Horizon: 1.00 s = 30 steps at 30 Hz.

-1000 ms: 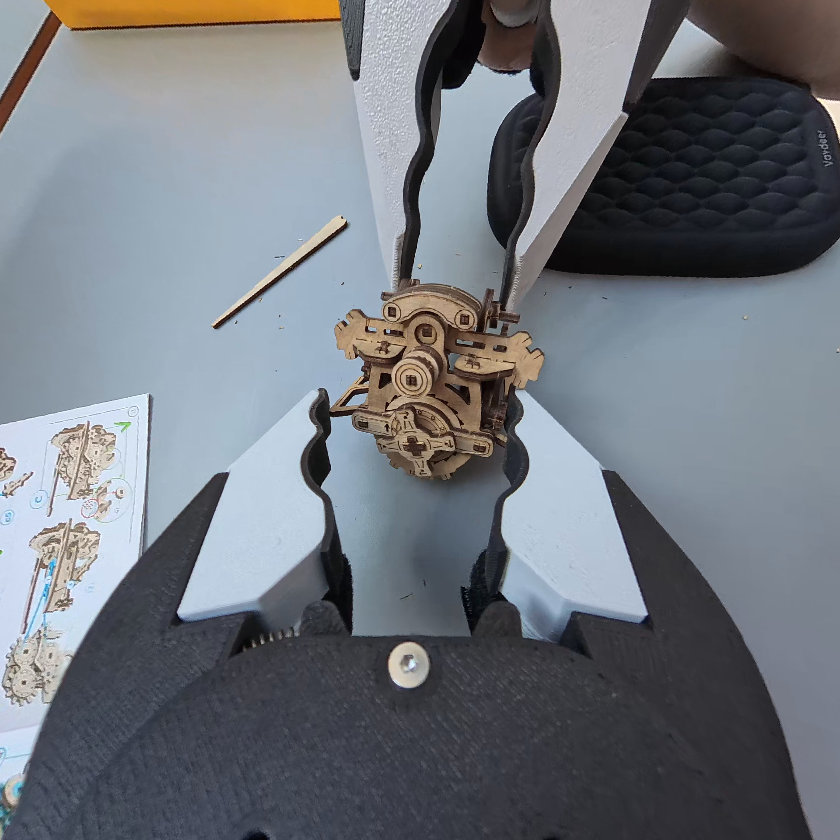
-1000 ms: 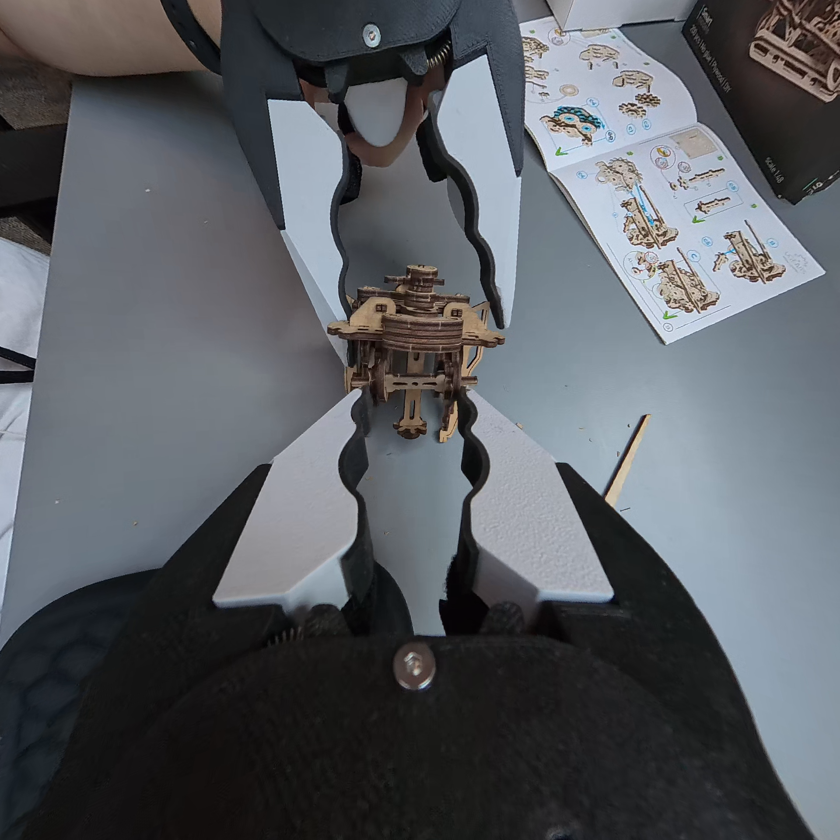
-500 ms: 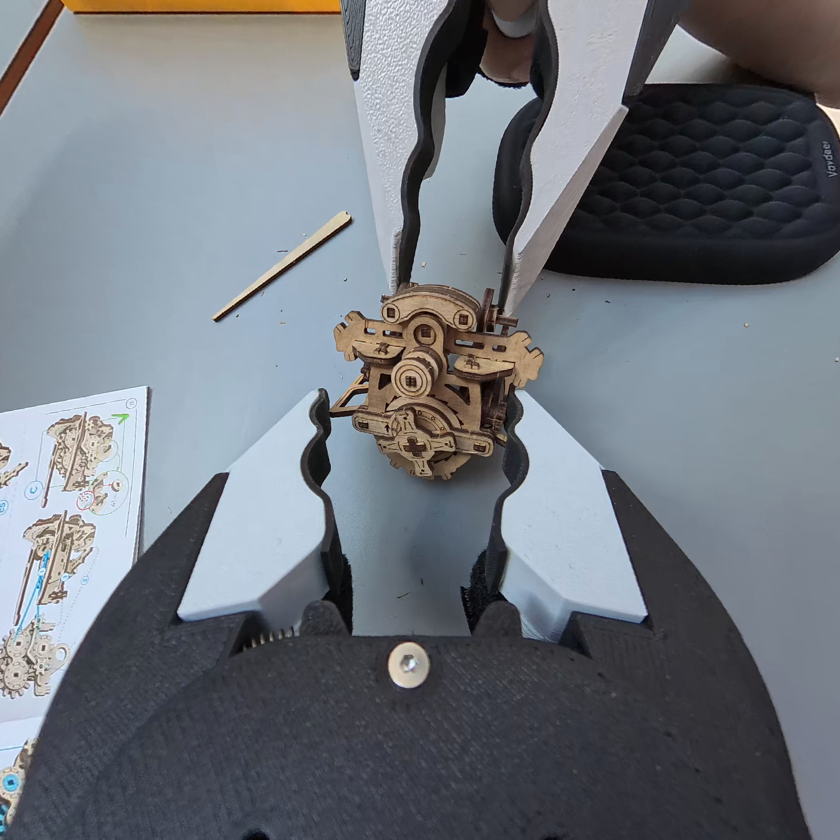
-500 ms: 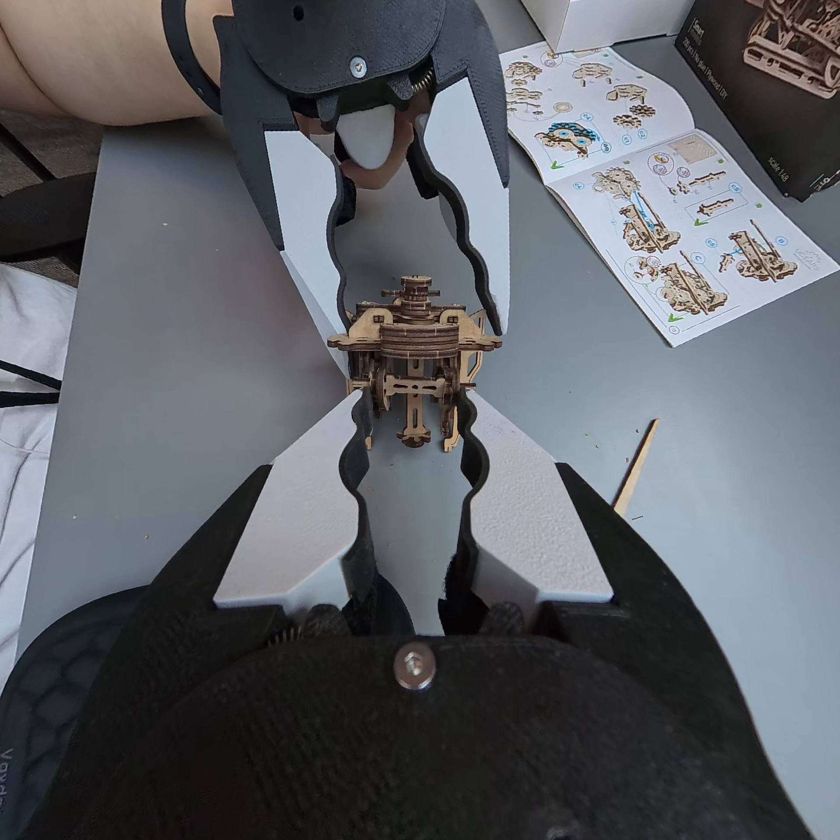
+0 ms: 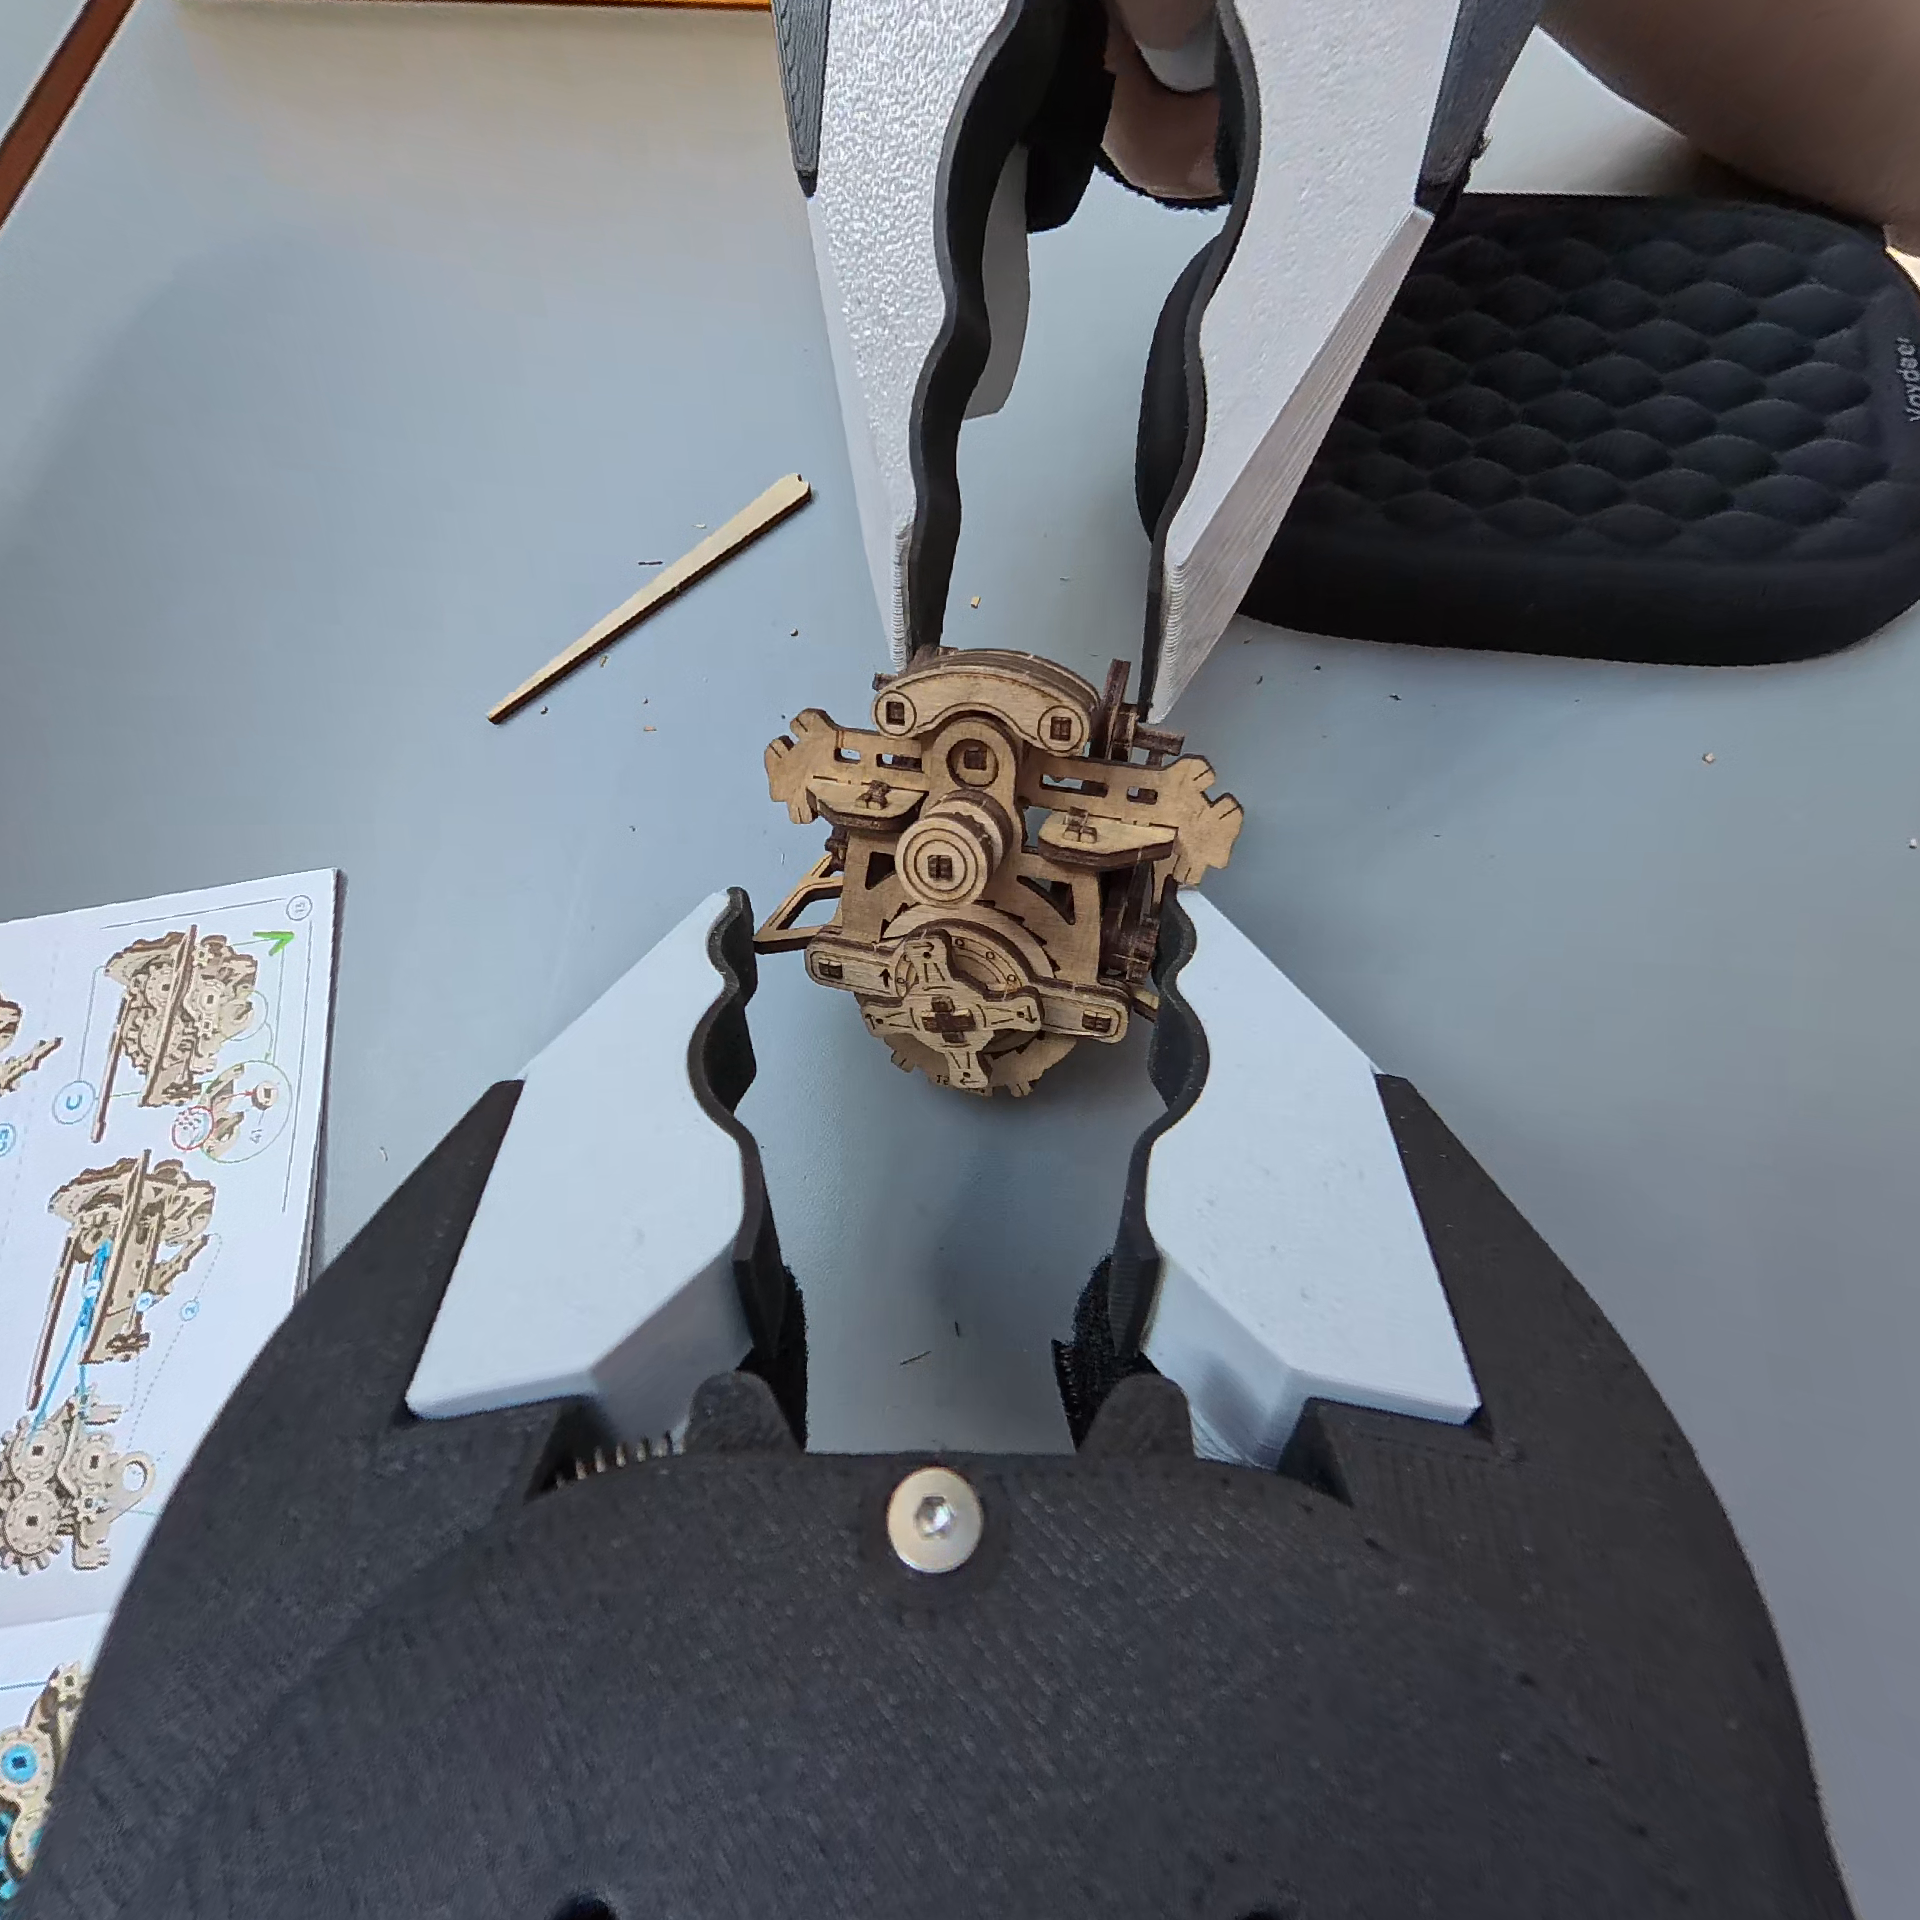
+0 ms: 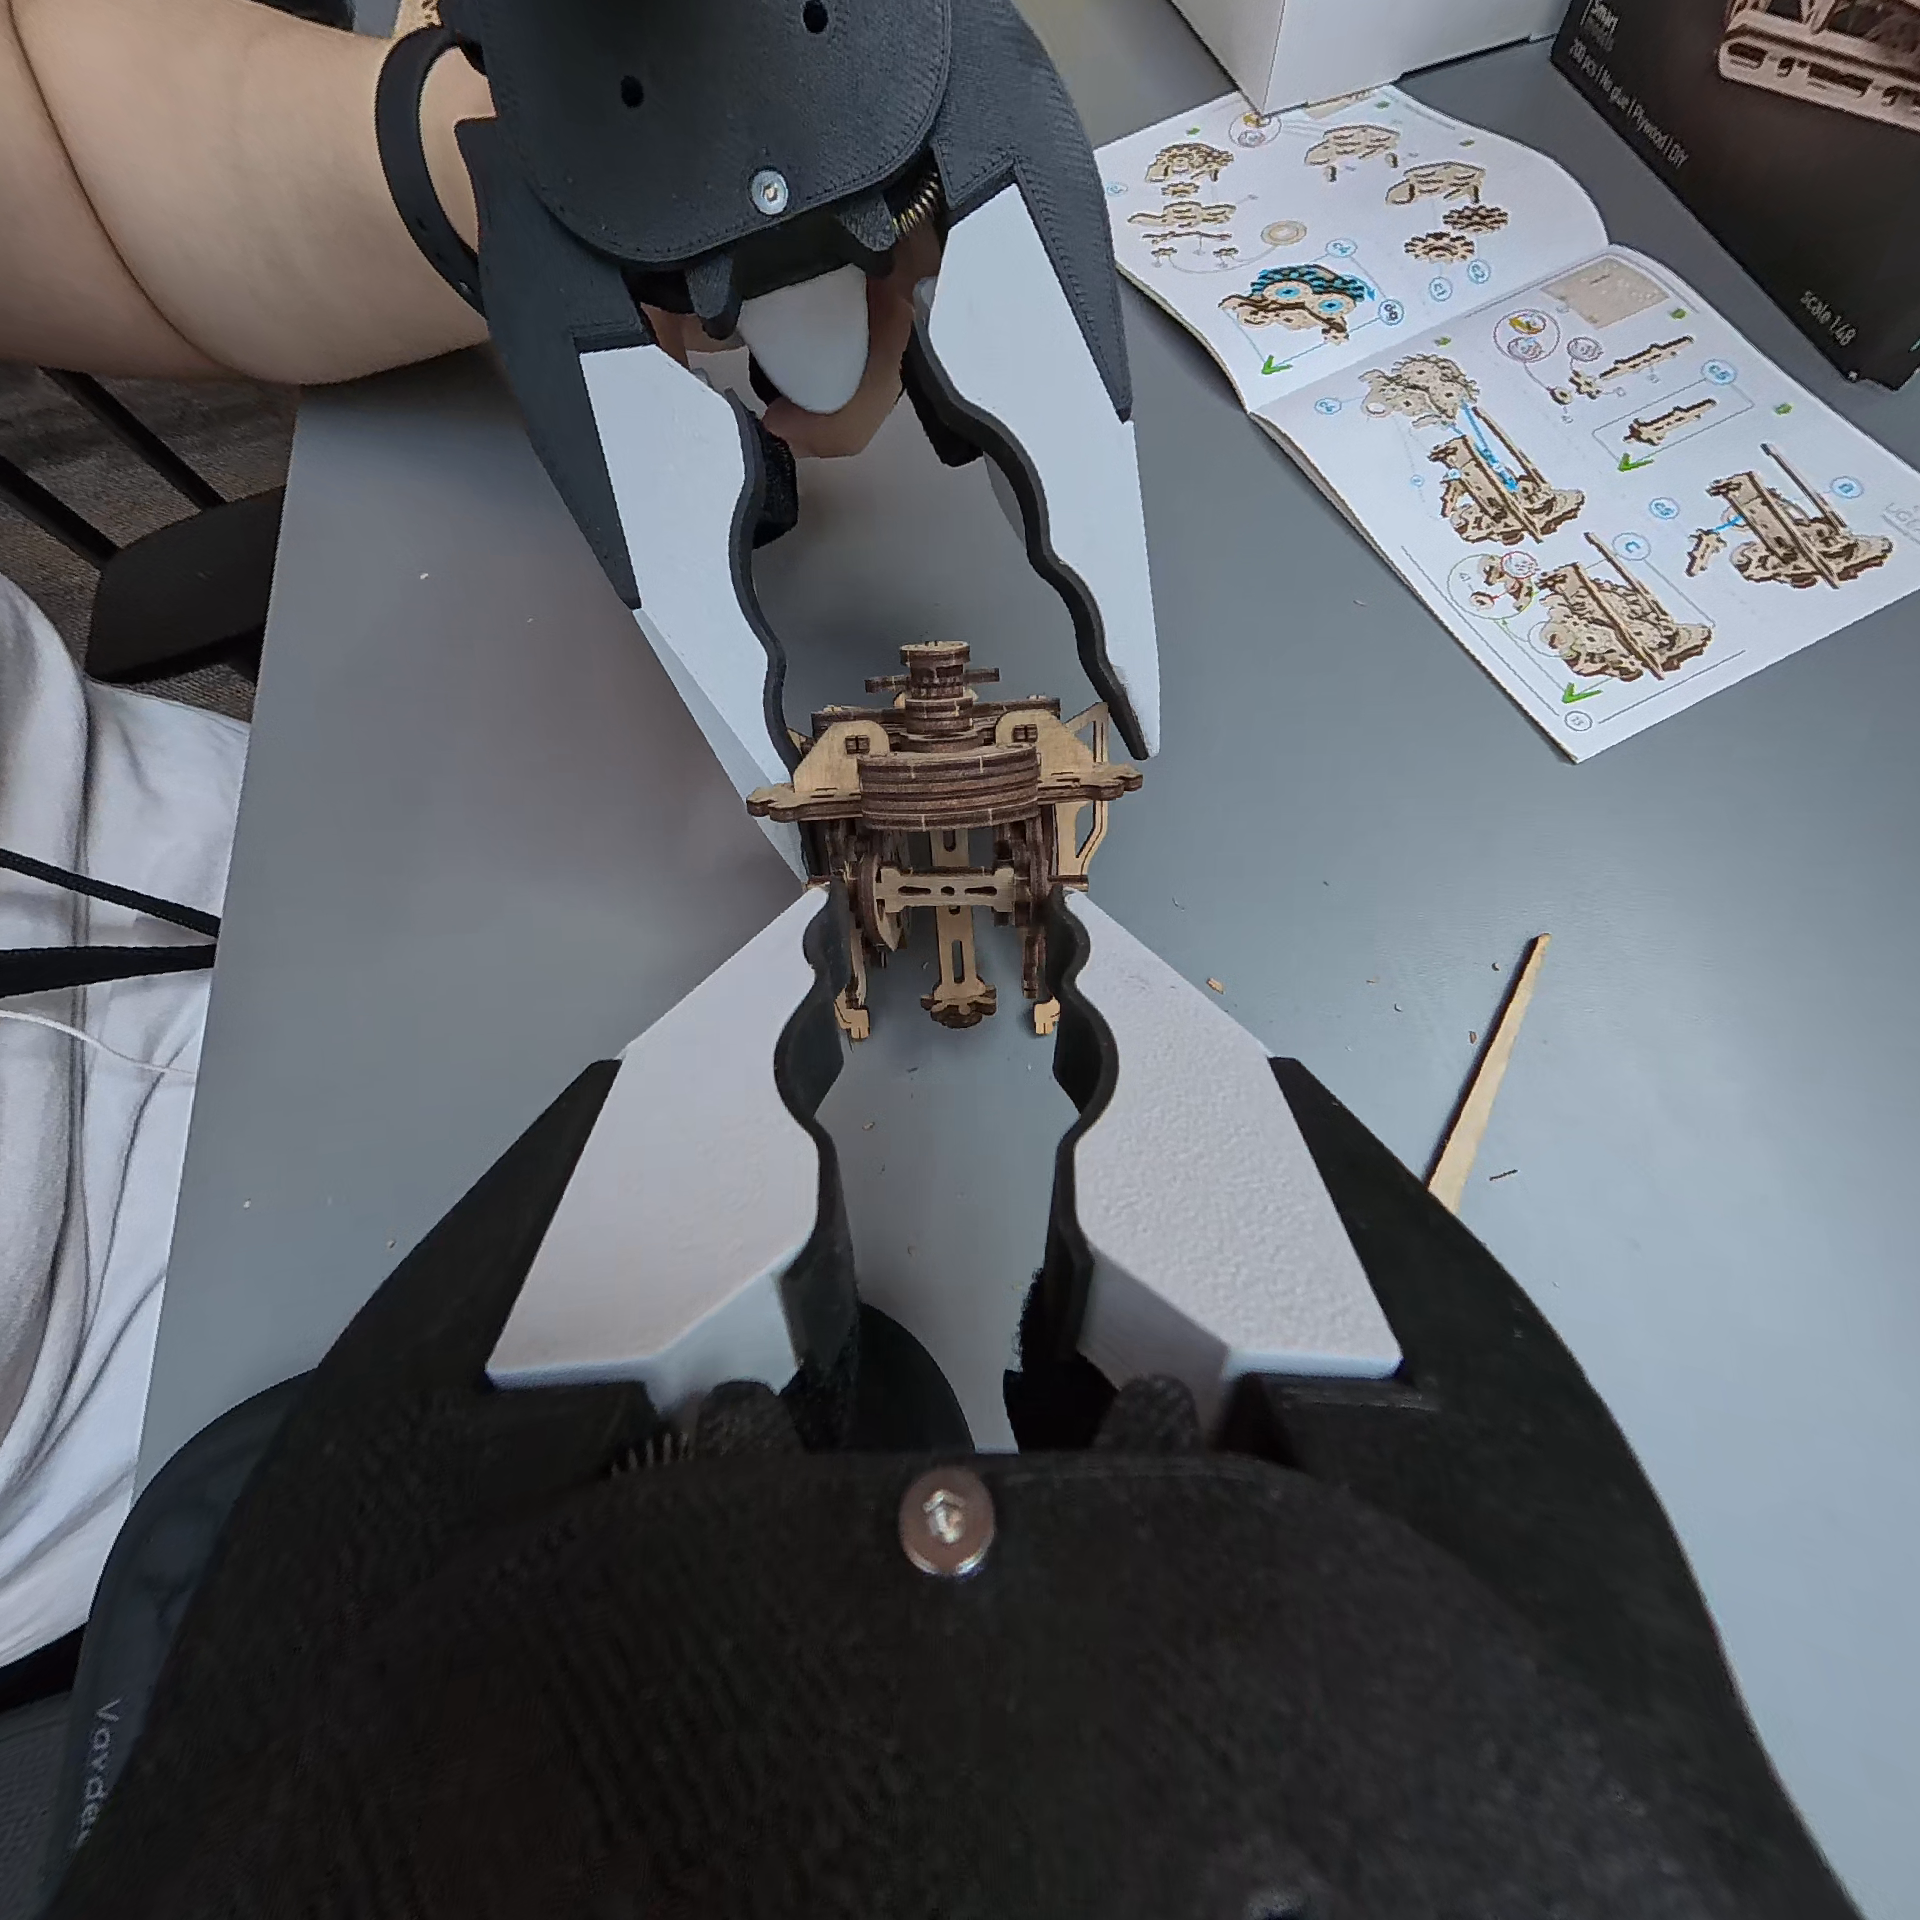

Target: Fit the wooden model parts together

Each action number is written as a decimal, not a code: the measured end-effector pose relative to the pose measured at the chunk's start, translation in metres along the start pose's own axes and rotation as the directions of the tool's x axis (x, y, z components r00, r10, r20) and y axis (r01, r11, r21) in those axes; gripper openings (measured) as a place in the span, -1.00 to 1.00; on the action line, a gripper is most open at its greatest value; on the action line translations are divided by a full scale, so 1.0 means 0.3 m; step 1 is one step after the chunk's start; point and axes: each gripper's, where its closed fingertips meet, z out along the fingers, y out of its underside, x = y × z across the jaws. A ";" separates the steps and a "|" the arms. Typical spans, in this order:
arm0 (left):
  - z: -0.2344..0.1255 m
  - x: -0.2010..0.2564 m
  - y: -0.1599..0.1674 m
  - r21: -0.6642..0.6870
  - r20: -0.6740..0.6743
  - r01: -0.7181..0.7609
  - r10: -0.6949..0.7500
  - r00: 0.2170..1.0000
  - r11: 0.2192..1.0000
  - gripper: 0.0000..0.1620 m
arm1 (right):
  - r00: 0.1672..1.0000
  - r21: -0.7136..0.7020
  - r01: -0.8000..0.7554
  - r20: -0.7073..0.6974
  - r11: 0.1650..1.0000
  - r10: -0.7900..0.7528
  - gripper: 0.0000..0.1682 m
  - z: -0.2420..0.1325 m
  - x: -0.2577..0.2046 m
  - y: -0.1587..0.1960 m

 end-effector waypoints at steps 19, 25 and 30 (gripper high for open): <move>0.009 0.001 0.009 -0.004 0.002 0.003 -0.003 1.000 1.000 -0.06 | 1.000 -0.007 0.015 -0.006 1.000 -0.015 -0.59 0.006 -0.003 0.001; 0.009 0.001 0.007 -0.004 0.007 -0.002 0.002 1.000 1.000 -0.06 | 0.999 -0.010 0.031 -0.012 0.999 -0.031 -0.59 0.005 -0.004 0.000; 0.009 0.000 0.007 -0.006 0.012 -0.007 0.007 1.000 1.000 -0.06 | 0.999 -0.010 0.043 -0.015 0.999 -0.043 -0.59 0.004 -0.004 -0.001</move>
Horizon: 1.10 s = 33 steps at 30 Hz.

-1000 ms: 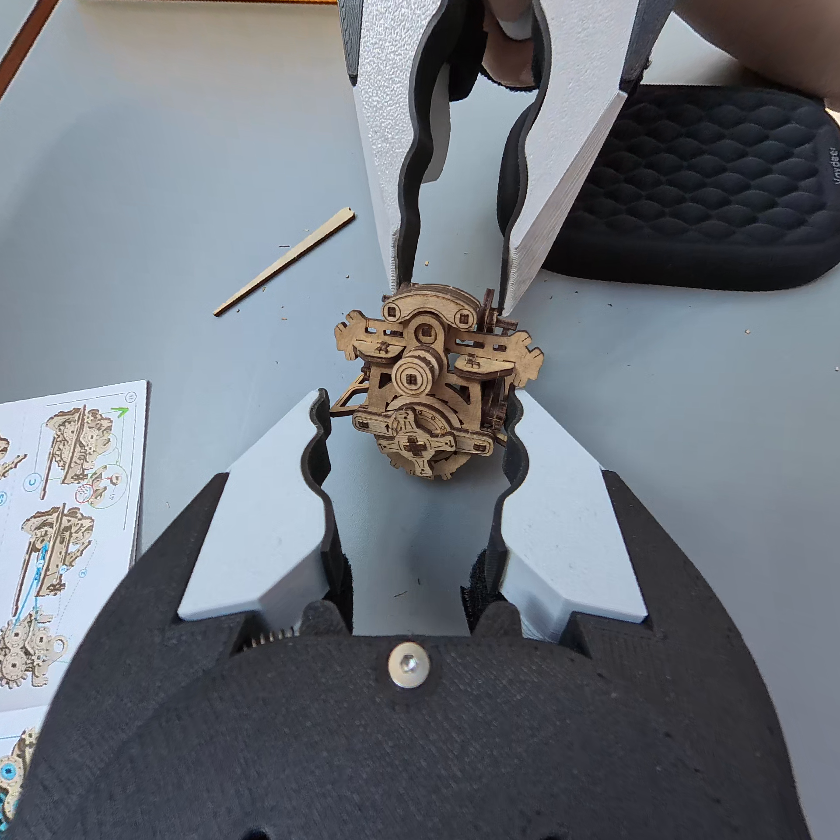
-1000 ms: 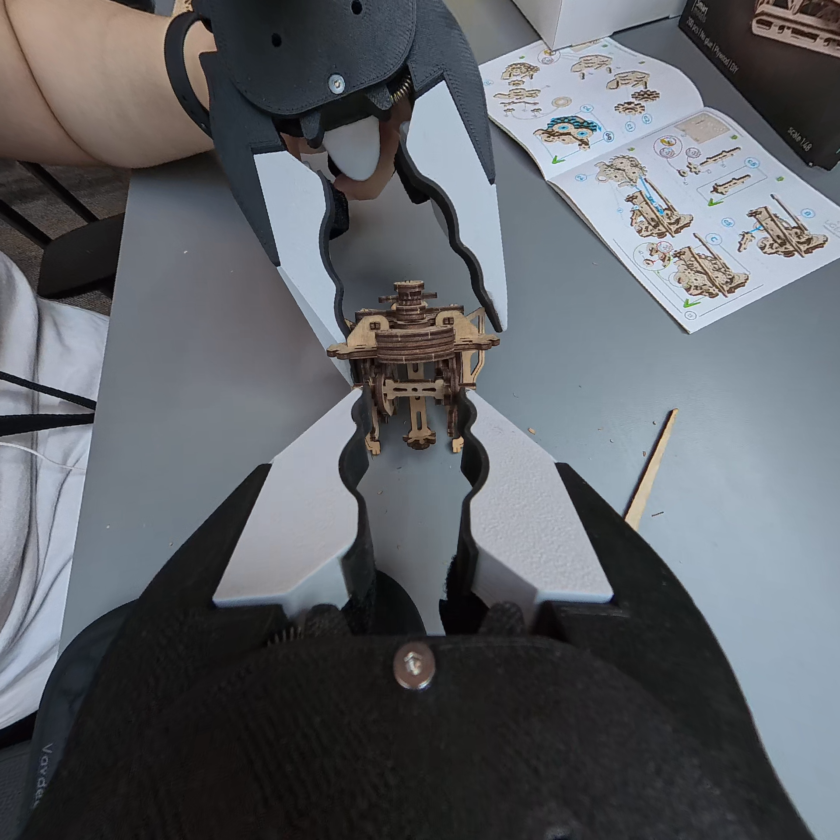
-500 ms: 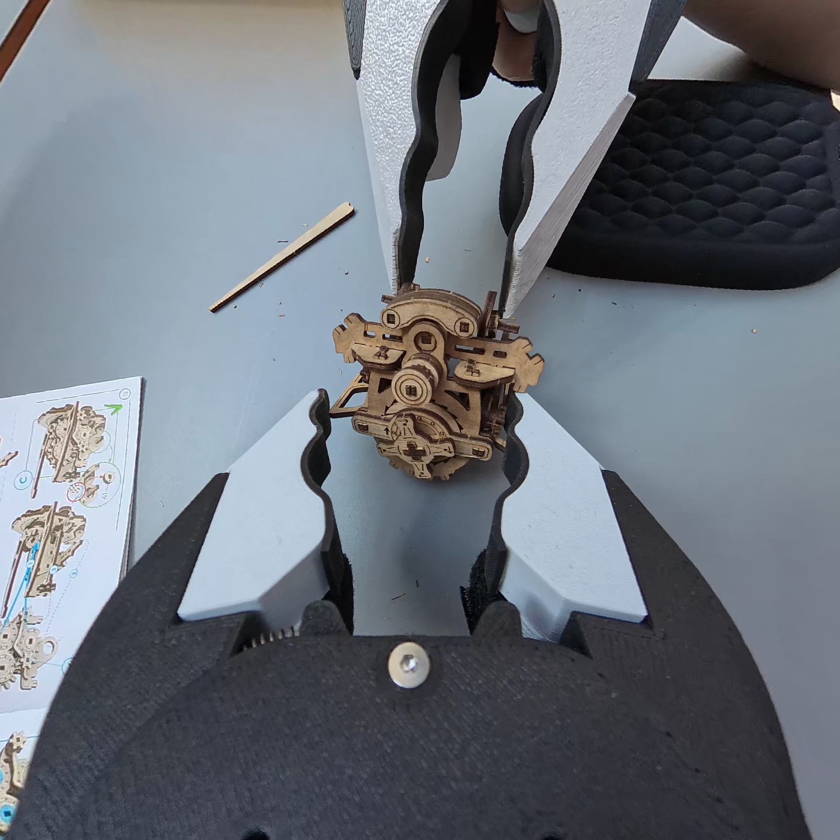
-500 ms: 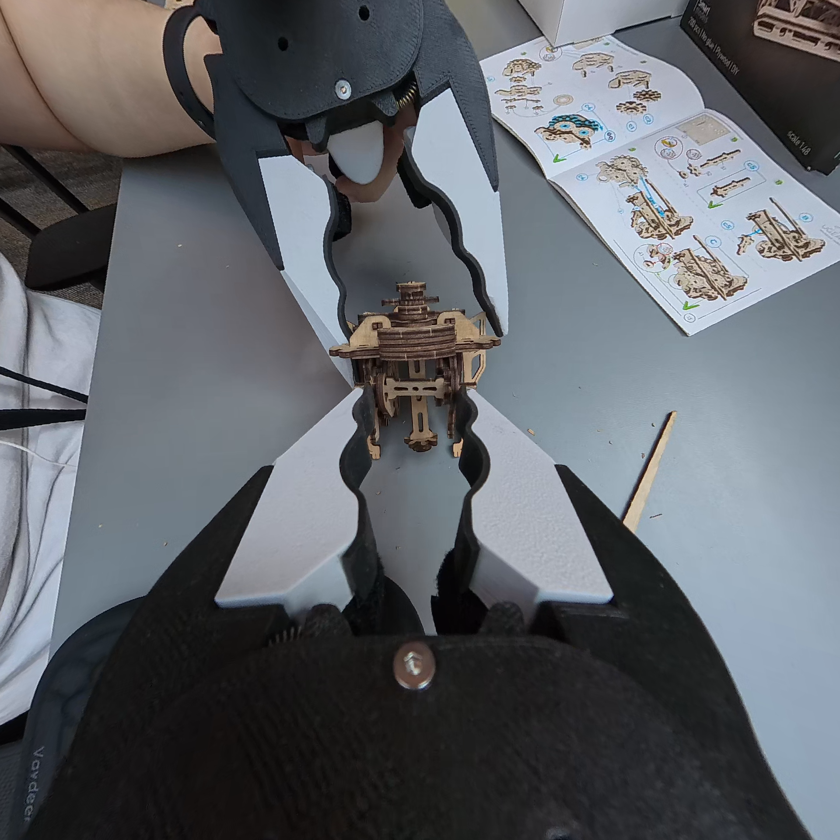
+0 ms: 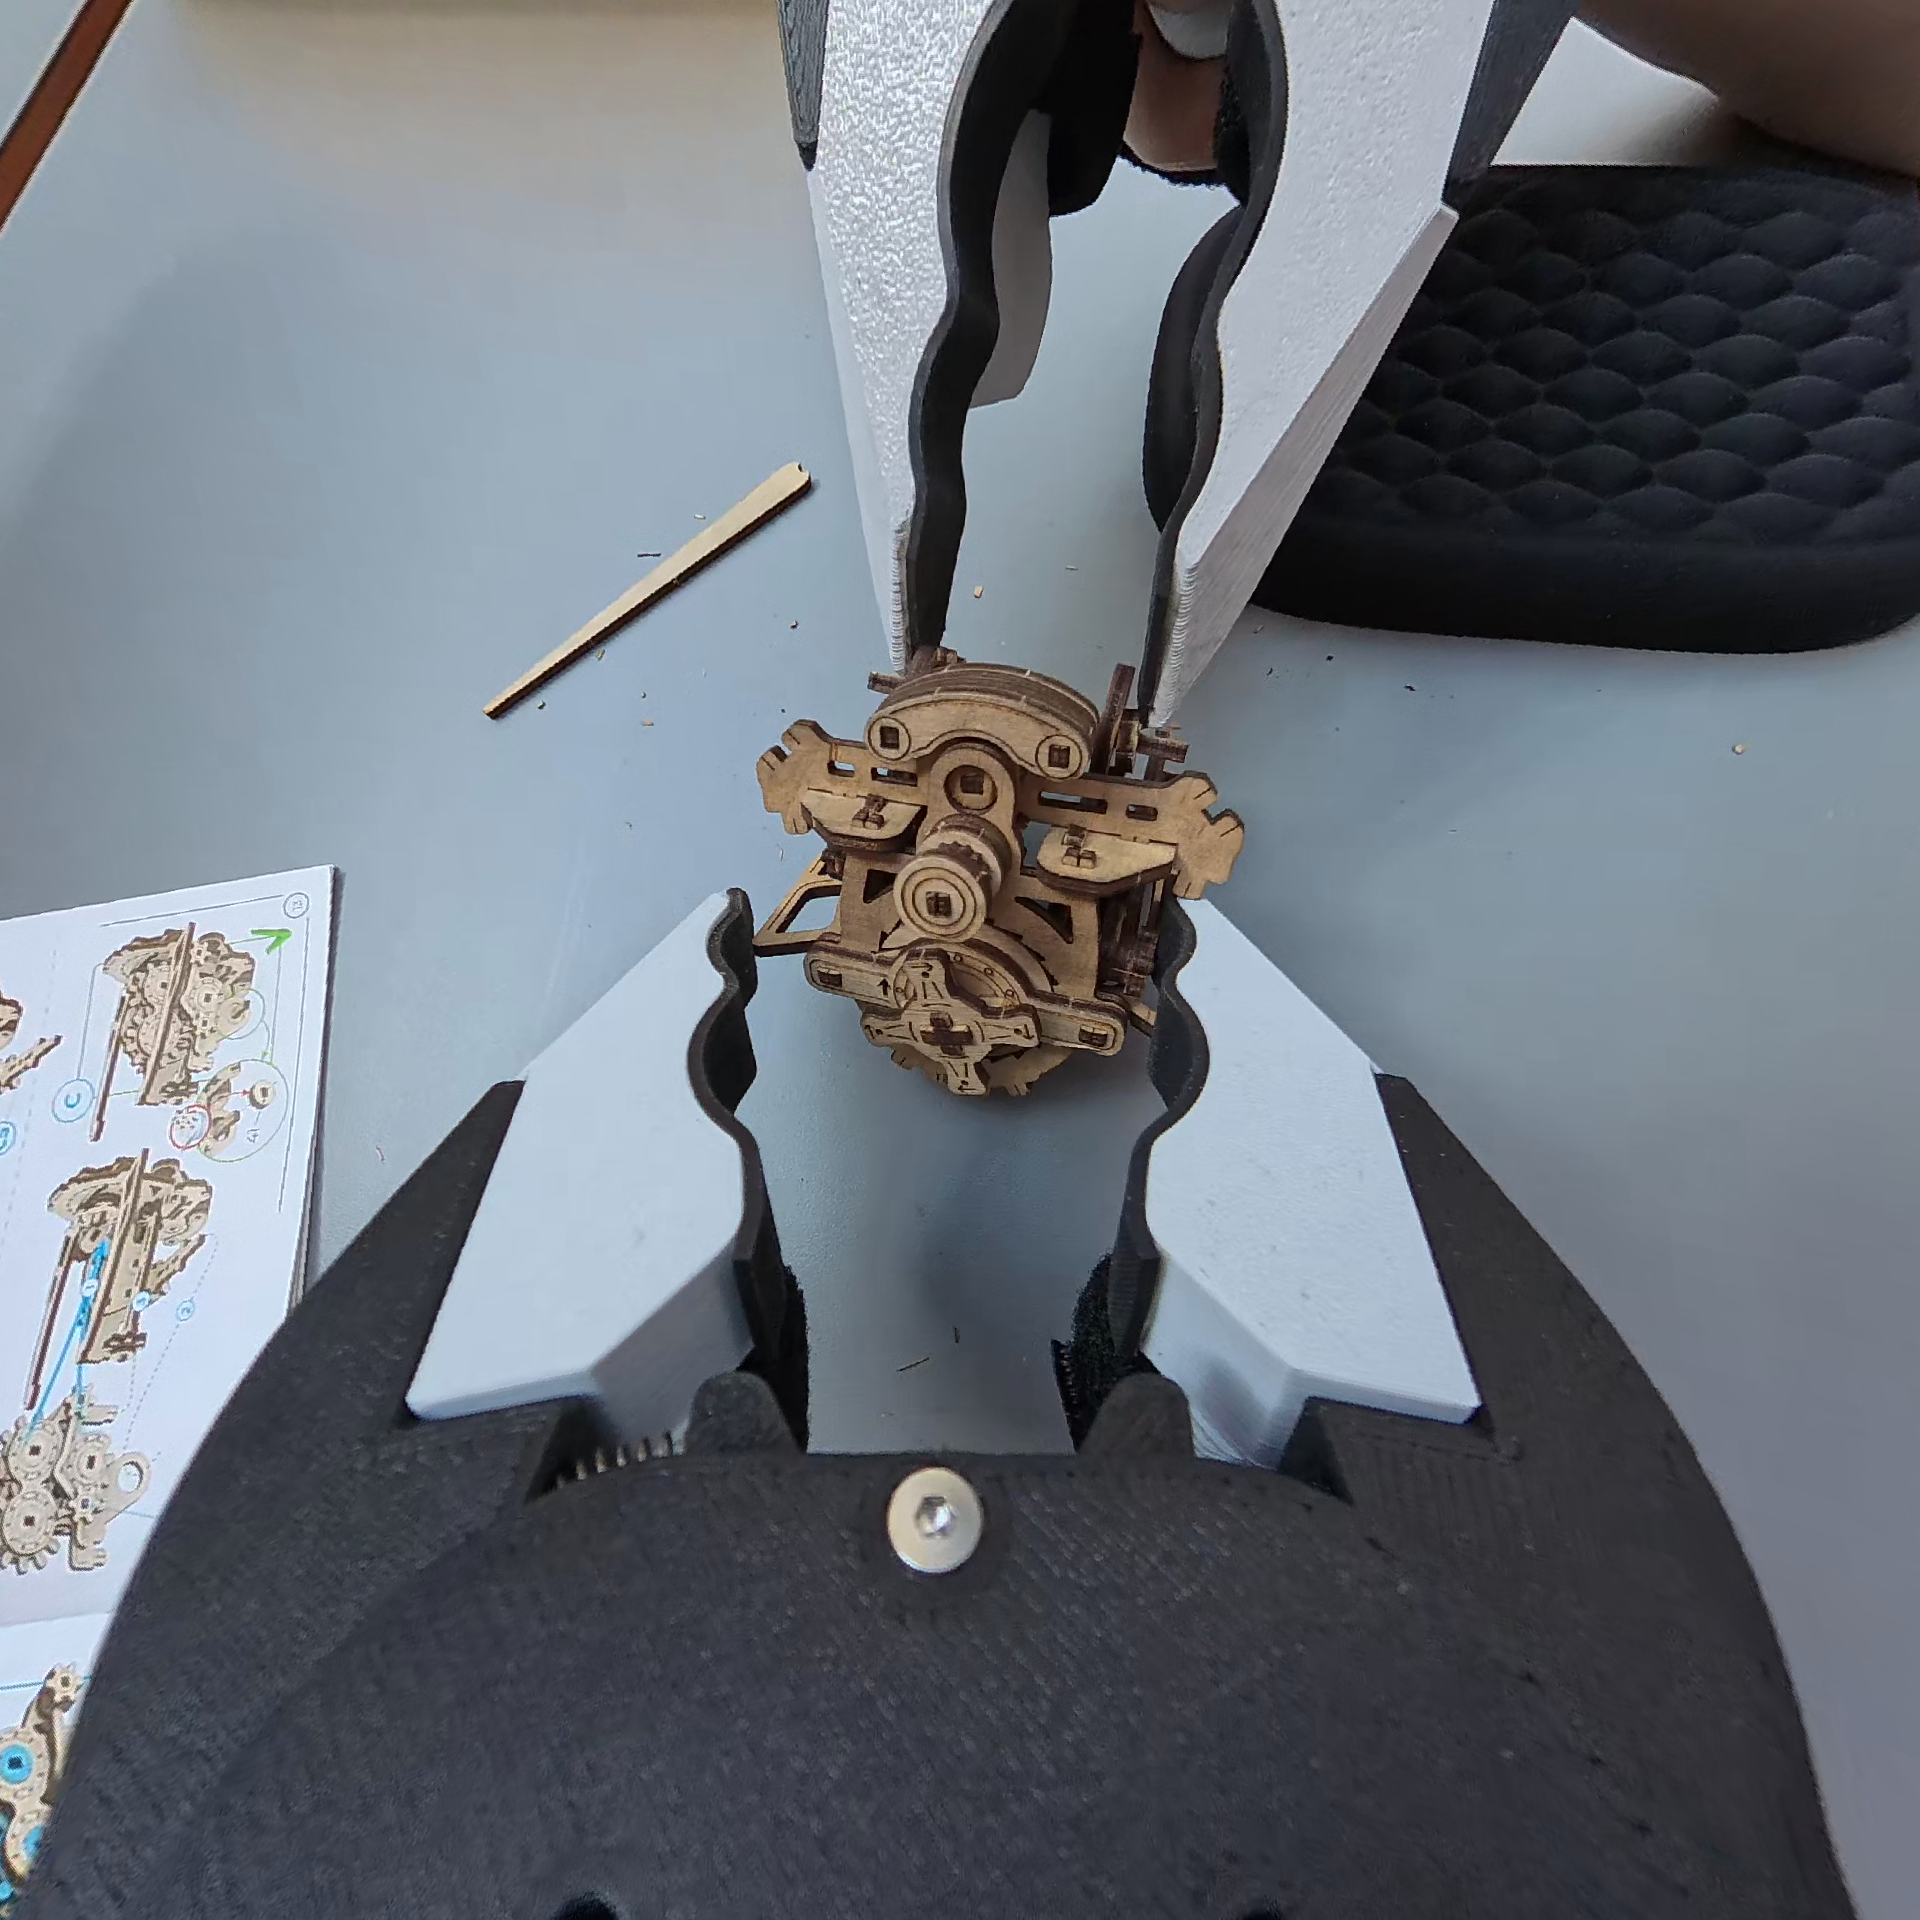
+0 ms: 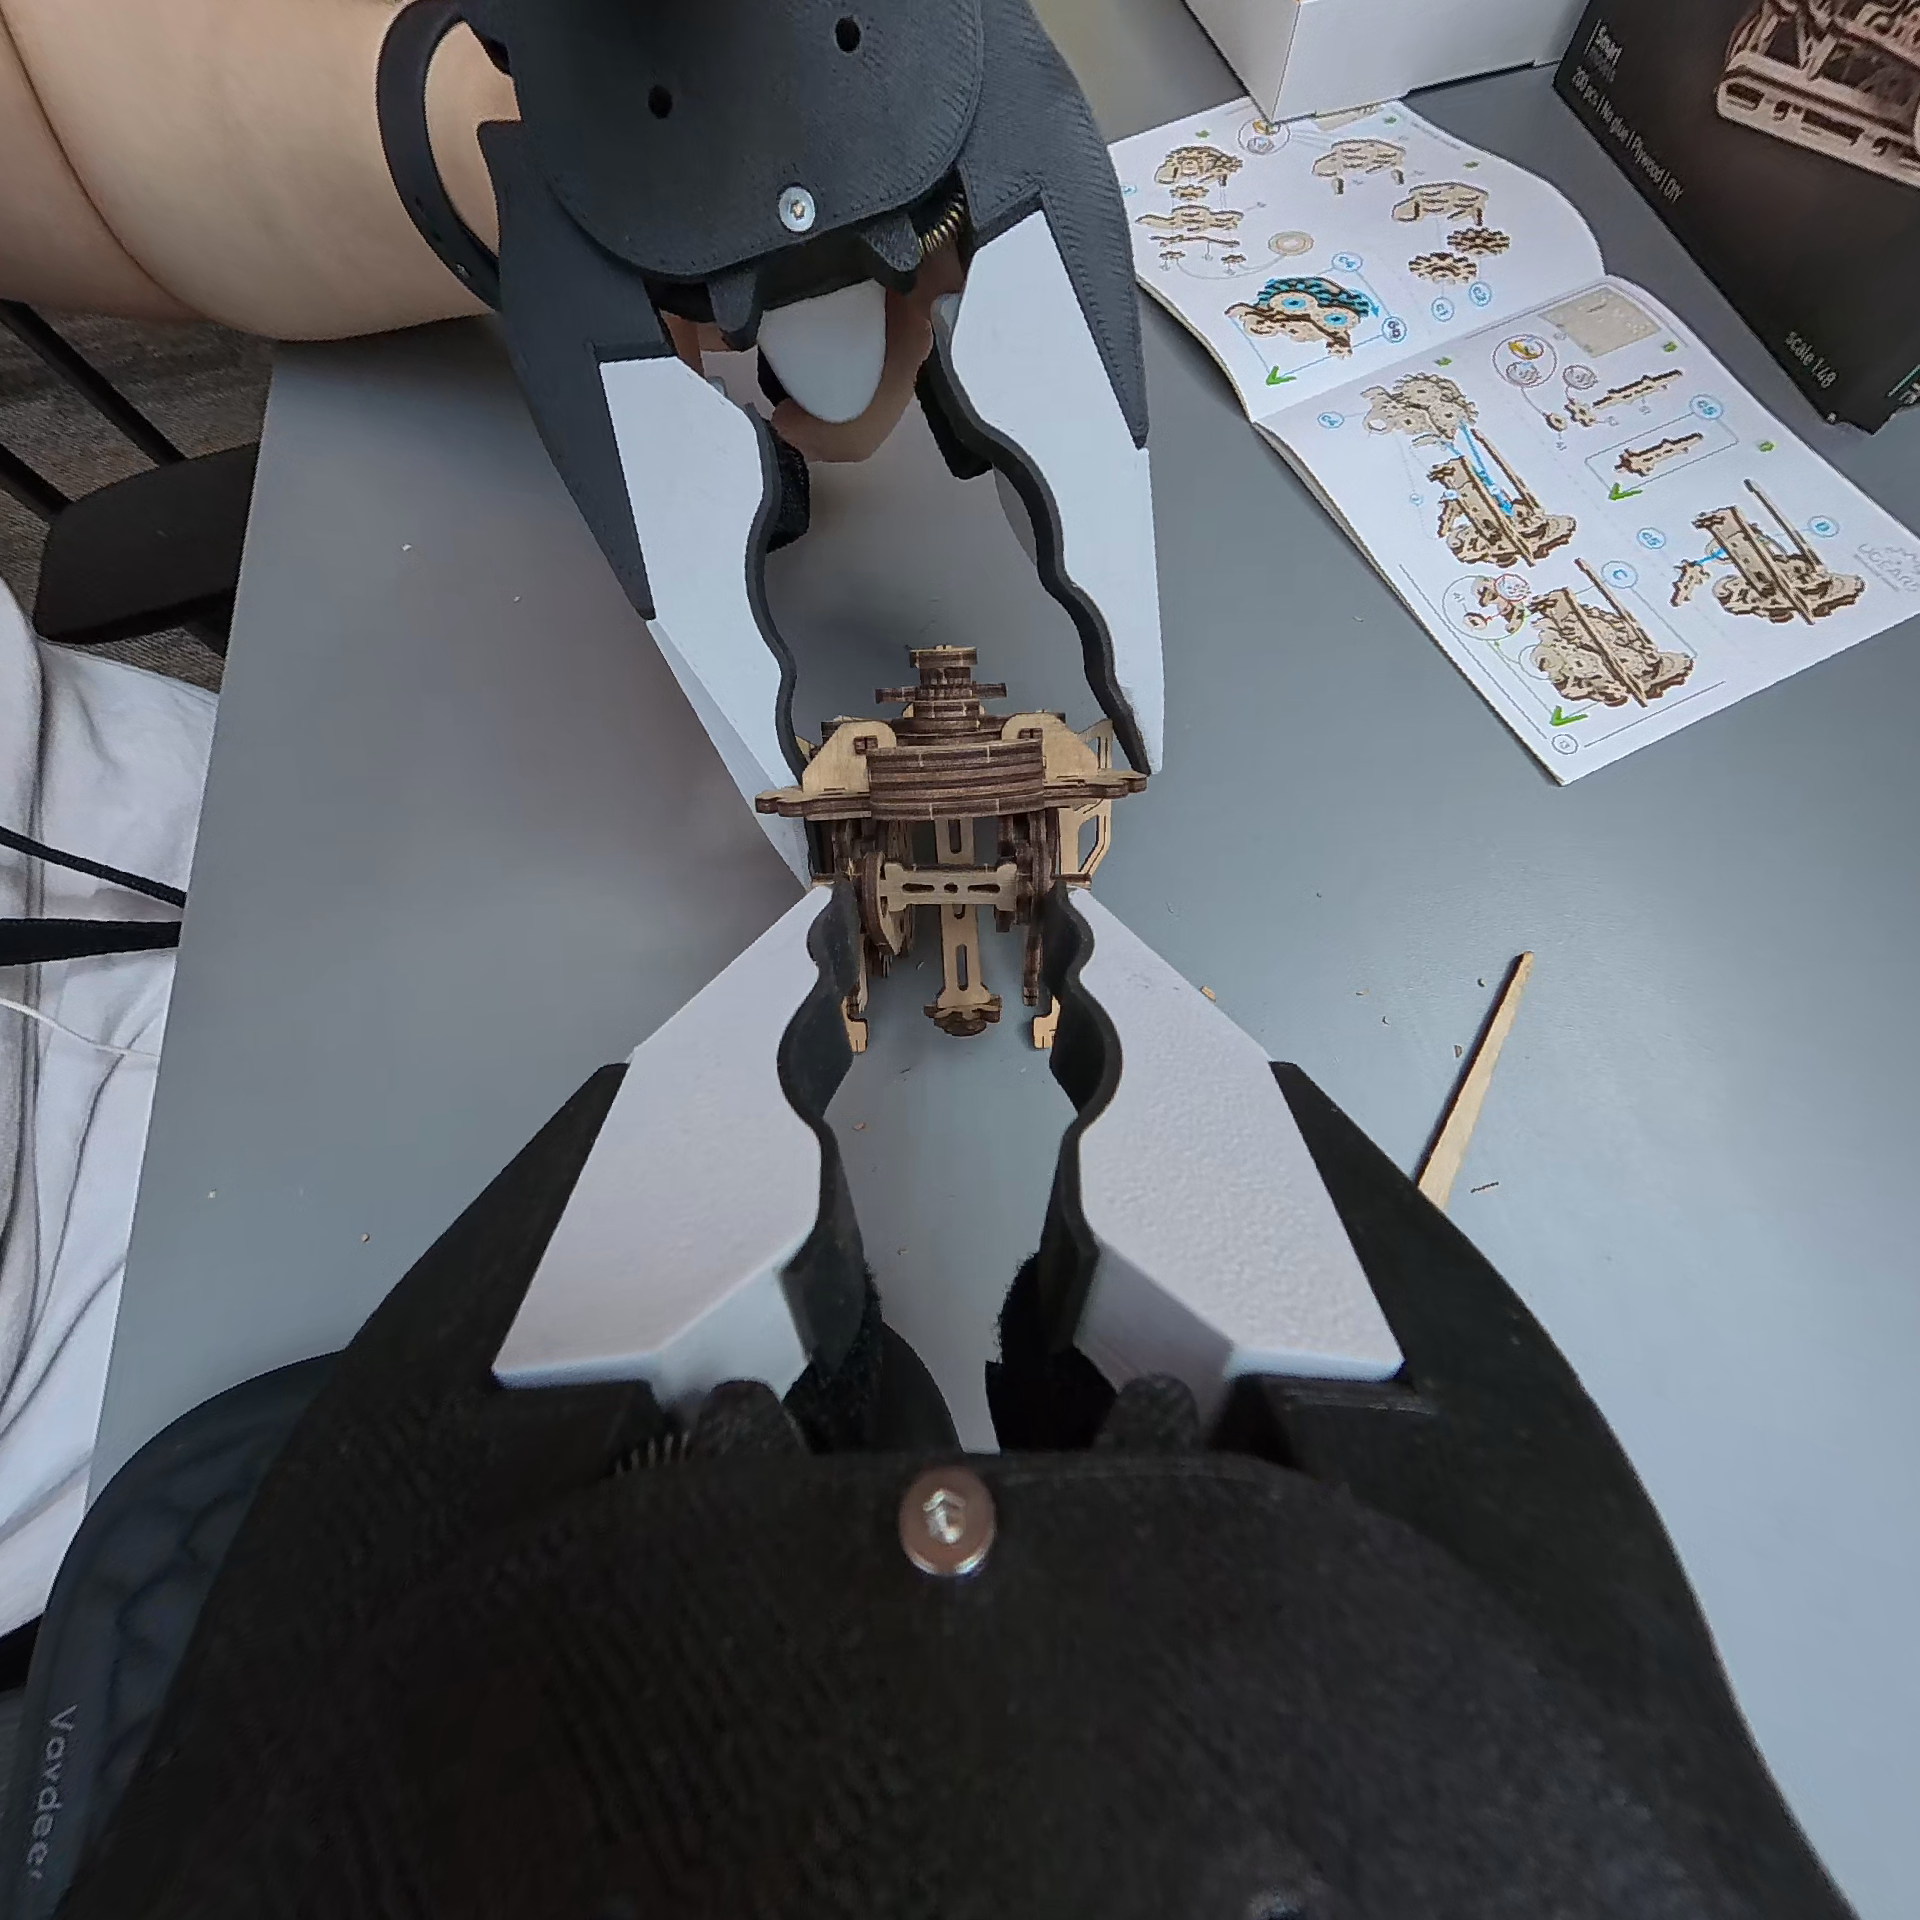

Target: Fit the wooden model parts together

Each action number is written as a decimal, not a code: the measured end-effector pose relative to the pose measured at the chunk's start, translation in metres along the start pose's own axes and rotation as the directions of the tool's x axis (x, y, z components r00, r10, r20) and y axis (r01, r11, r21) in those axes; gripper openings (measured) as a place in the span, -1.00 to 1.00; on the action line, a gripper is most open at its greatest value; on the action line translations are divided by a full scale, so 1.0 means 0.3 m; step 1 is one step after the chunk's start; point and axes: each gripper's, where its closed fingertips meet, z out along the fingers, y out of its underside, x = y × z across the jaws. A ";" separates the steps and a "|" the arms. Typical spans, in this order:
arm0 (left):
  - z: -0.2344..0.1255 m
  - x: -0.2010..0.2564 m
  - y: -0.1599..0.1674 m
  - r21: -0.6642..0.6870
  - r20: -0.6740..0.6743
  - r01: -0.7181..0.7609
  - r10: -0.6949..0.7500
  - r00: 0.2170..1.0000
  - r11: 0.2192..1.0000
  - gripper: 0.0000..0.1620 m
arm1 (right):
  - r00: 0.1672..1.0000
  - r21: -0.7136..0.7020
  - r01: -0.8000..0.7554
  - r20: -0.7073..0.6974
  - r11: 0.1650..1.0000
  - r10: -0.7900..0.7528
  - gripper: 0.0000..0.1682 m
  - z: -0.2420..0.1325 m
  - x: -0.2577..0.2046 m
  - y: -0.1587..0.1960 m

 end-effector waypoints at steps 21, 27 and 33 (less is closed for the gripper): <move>-0.004 -0.005 -0.006 -0.004 0.022 -0.011 0.011 1.000 1.000 -0.06 | 1.000 0.016 0.031 -0.001 0.999 -0.031 -0.58 -0.001 0.008 0.005; -0.002 -0.007 -0.003 0.002 0.016 0.001 -0.001 1.000 1.000 -0.06 | 1.000 0.017 0.019 0.005 1.000 -0.019 -0.59 0.001 0.010 0.006; -0.001 -0.006 -0.003 0.001 0.020 -0.007 0.007 1.000 1.000 -0.06 | 1.000 0.013 0.029 0.002 1.000 -0.029 -0.60 -0.001 0.007 0.004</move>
